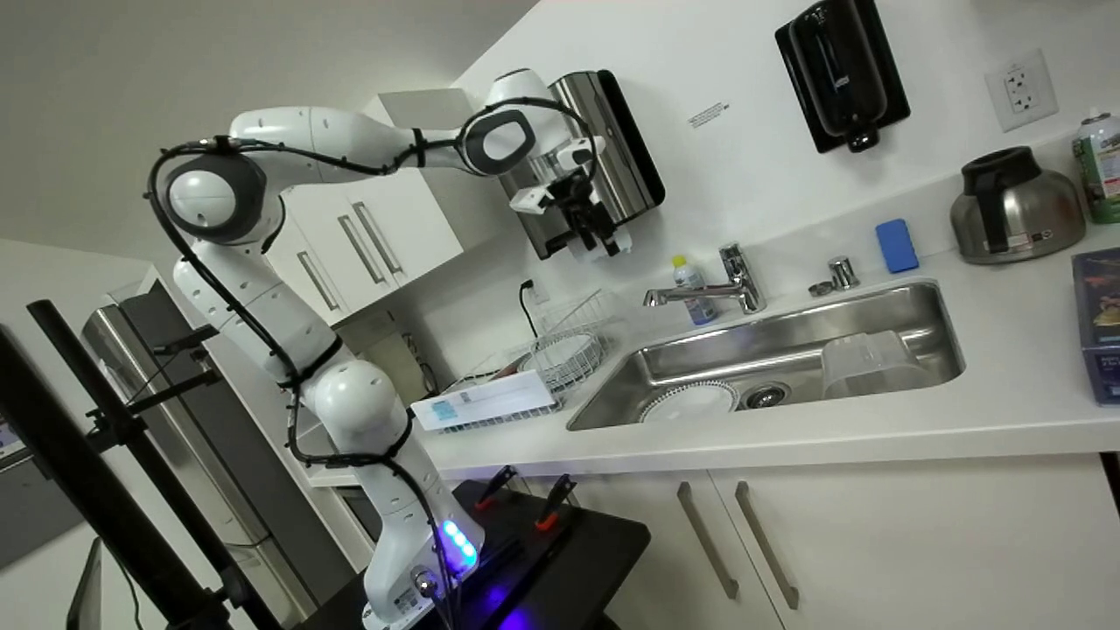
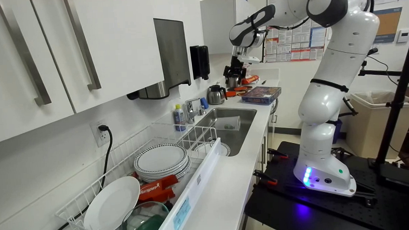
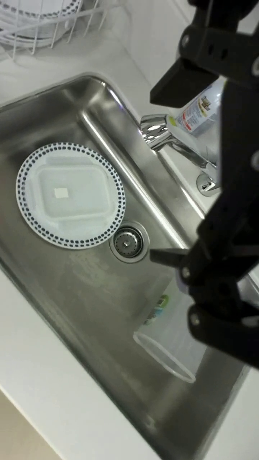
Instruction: Lift the handle of the tap
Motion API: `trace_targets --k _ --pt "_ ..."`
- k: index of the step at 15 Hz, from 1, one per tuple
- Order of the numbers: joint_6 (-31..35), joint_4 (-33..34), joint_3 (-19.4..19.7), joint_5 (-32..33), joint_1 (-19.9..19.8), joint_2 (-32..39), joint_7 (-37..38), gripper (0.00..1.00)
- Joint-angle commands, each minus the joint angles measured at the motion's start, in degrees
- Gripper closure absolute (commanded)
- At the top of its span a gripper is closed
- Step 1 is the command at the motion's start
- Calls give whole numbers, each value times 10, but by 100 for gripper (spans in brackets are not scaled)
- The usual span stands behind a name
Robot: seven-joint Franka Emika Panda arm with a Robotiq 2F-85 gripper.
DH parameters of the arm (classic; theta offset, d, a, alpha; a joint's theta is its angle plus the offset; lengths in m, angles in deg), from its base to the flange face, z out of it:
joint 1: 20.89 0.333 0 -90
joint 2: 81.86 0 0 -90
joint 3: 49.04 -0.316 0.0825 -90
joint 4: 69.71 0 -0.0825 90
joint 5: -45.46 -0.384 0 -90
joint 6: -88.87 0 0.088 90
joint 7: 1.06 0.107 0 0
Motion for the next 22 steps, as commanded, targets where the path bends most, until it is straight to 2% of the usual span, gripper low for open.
trace_targets --k 1,2,3,9,10,12,14,18,20,22 --pt "-18 71 13 -91 -10 90 -41 0" --pt "-33 78 2 -63 -17 95 -33 0" --pt "-6 45 0 -70 -23 70 -35 0" --pt "-13 68 -9 -69 -25 97 -34 0" --pt "-31 79 -6 -84 -25 108 -41 0" --pt "-43 105 1 -133 -30 141 -41 0" --pt "-53 129 6 -214 -41 176 -55 0" --pt "-137 216 2 -360 -97 275 -96 0" --pt "-169 269 -5 -404 -127 328 -97 0" --pt "-197 321 -12 -418 -149 378 -74 0"
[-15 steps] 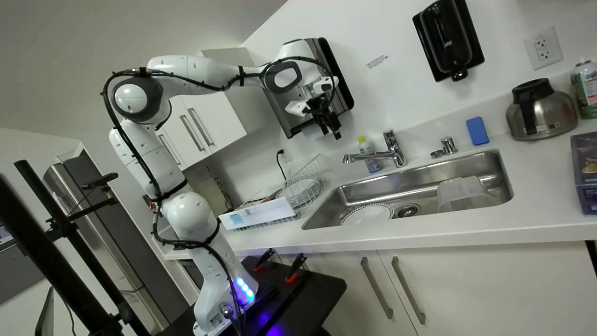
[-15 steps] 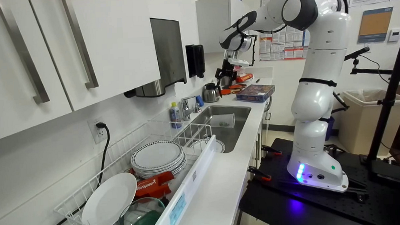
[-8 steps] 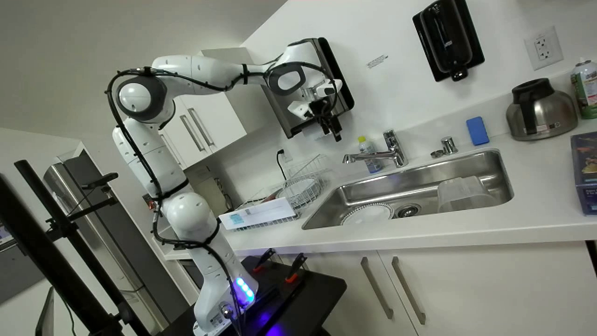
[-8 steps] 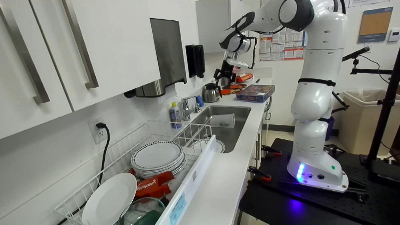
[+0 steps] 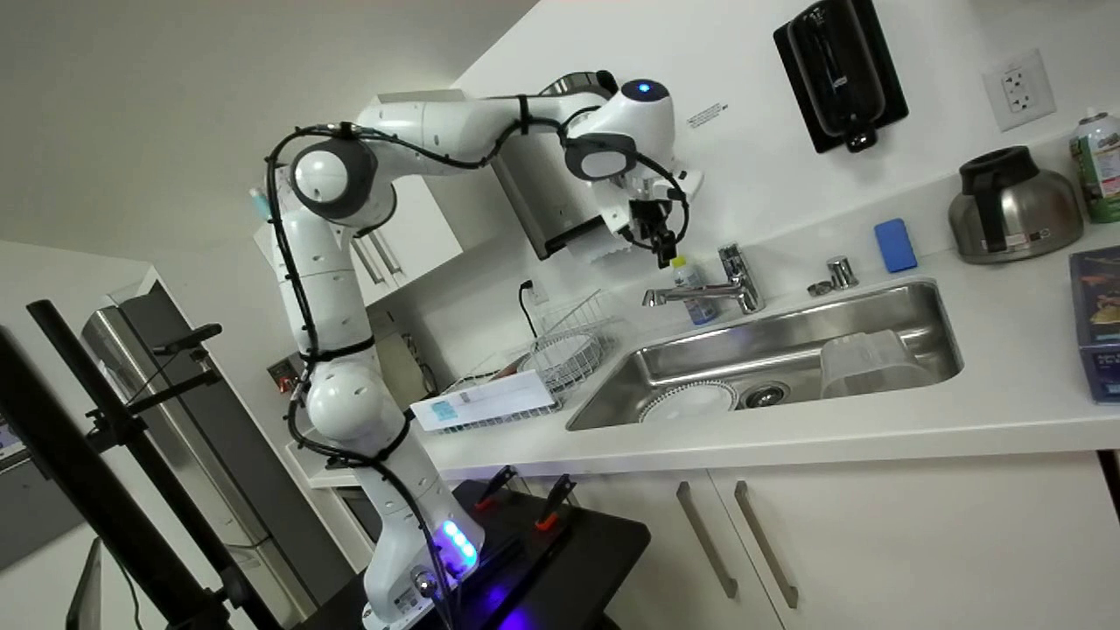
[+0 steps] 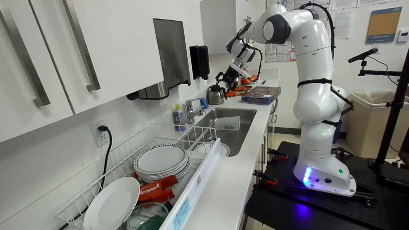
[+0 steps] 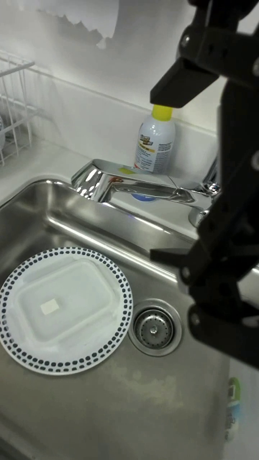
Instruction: Lift the handle of the tap
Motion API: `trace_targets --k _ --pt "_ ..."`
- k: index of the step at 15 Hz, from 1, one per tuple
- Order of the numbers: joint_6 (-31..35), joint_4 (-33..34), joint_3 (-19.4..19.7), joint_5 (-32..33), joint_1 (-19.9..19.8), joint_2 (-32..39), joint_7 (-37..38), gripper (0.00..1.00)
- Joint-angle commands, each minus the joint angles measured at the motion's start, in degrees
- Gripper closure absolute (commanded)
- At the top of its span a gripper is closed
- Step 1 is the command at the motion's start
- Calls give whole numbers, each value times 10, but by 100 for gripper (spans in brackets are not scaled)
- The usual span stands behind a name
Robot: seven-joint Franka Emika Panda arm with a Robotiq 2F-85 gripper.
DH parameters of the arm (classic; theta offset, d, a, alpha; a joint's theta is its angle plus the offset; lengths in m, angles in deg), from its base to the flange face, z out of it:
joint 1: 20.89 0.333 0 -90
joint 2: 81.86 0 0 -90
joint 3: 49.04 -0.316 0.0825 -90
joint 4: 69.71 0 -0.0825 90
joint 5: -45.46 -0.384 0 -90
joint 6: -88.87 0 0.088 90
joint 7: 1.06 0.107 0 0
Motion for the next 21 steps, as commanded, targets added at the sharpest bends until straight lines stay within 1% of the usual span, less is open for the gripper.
trace_targets --k 1,3,5,10,13,16,17,18,21 --pt "-14 27 -16 -7 -25 25 3 0" --pt "-29 66 -23 -14 -41 65 4 0" --pt "-32 81 -25 -16 -45 80 4 0" --pt "-33 88 -28 -16 -44 81 10 0" --pt "-18 91 -40 -54 -55 90 -23 0" --pt "10 90 -50 -87 -60 95 -76 0" --pt "16 92 -51 -90 -61 97 -84 0" --pt "1 88 -47 -73 -59 94 -62 0" --pt "7 89 -49 -77 -60 96 -72 0"
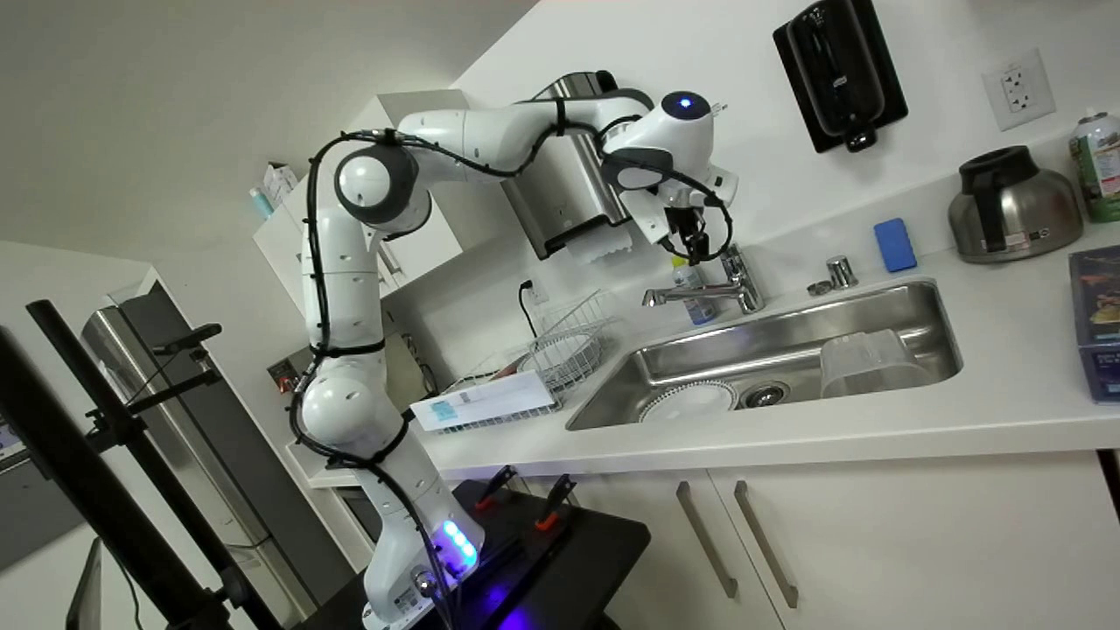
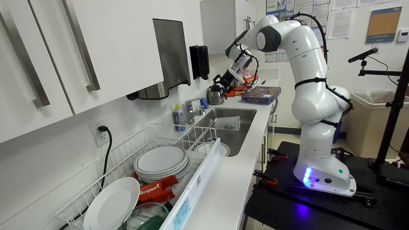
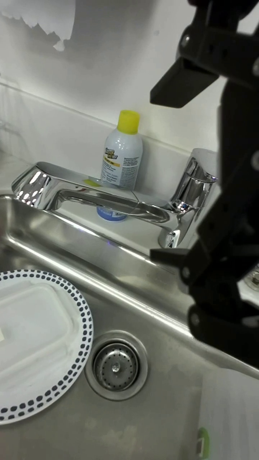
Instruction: Lift the handle of the tap
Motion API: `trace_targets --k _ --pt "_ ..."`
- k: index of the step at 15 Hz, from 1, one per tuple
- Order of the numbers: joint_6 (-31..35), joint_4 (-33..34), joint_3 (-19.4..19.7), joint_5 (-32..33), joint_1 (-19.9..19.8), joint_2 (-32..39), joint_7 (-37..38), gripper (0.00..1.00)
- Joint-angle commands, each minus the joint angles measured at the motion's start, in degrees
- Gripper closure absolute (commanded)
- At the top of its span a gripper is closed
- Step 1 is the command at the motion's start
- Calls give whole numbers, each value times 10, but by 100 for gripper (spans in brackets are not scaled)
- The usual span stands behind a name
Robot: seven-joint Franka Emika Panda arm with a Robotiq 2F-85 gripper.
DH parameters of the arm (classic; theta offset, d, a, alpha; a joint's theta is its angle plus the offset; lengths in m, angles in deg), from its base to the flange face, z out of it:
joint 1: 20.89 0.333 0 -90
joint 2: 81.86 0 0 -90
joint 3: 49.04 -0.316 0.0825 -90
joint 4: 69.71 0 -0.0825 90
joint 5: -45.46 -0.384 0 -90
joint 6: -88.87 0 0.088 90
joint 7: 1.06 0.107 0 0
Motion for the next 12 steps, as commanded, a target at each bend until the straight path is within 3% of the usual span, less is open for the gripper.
trace_targets --k 1,6,12 --pt "0 3 -7 3 -6 1 2 0" --pt "7 4 -11 -13 -9 3 -6 0" --pt "98 20 -35 -79 -3 42 -76 0"
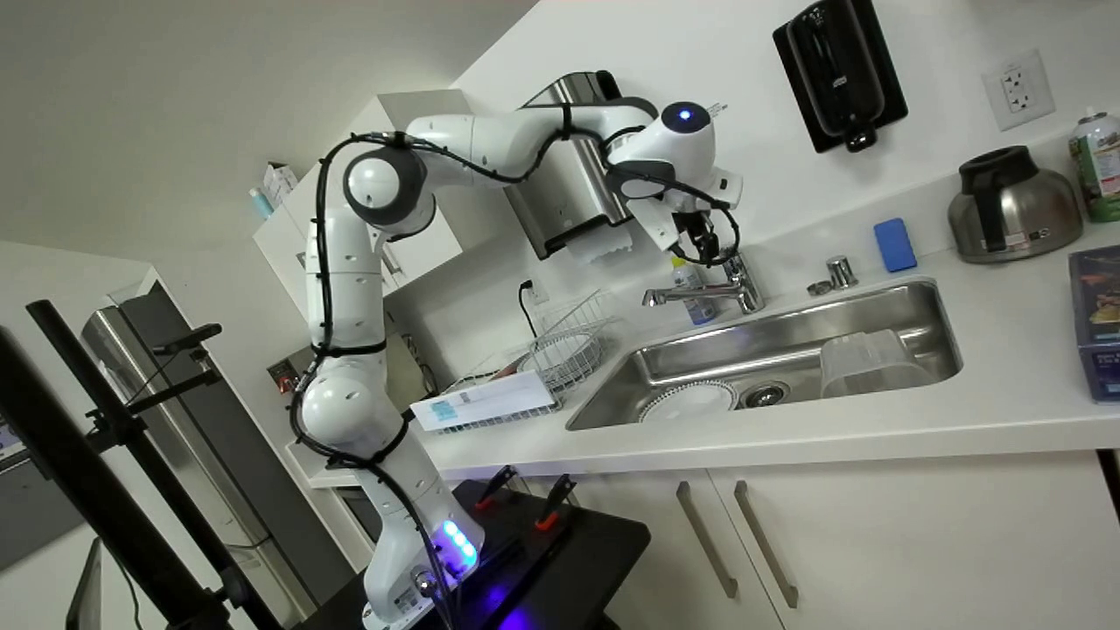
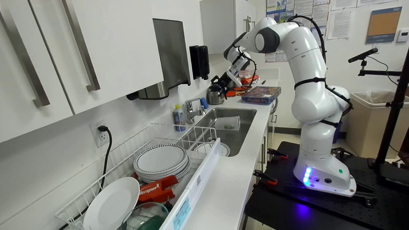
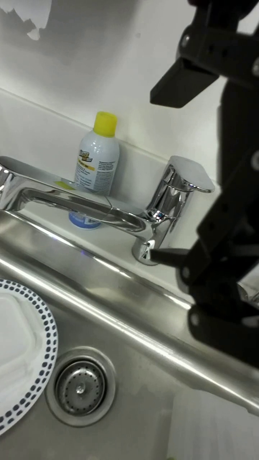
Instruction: Lift the handle of the tap
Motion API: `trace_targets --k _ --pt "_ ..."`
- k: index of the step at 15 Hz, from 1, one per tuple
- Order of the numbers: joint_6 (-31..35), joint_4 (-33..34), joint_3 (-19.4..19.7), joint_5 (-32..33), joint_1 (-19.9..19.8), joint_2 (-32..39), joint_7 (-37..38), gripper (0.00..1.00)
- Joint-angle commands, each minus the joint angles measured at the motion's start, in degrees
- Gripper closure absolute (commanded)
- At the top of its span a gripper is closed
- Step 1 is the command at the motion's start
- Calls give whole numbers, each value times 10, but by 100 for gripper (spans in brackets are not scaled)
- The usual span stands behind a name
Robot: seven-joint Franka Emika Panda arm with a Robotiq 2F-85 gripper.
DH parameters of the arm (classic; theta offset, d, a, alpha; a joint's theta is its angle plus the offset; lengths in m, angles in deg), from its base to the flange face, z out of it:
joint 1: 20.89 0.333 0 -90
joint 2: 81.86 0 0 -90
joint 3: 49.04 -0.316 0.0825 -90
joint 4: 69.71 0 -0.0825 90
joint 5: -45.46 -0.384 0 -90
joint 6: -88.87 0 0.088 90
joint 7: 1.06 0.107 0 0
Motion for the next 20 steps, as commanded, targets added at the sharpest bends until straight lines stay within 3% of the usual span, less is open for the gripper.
trace_targets --k 1,3,4,10,20 --pt "44 25 -24 -51 -4 36 -32 0" --pt "80 42 -30 -75 2 59 -23 0" --pt "58 15 -25 -53 -1 36 -25 0" --pt "72 37 -31 -63 -1 59 -25 0" --pt "66 209 -67 -116 -21 190 5 0"
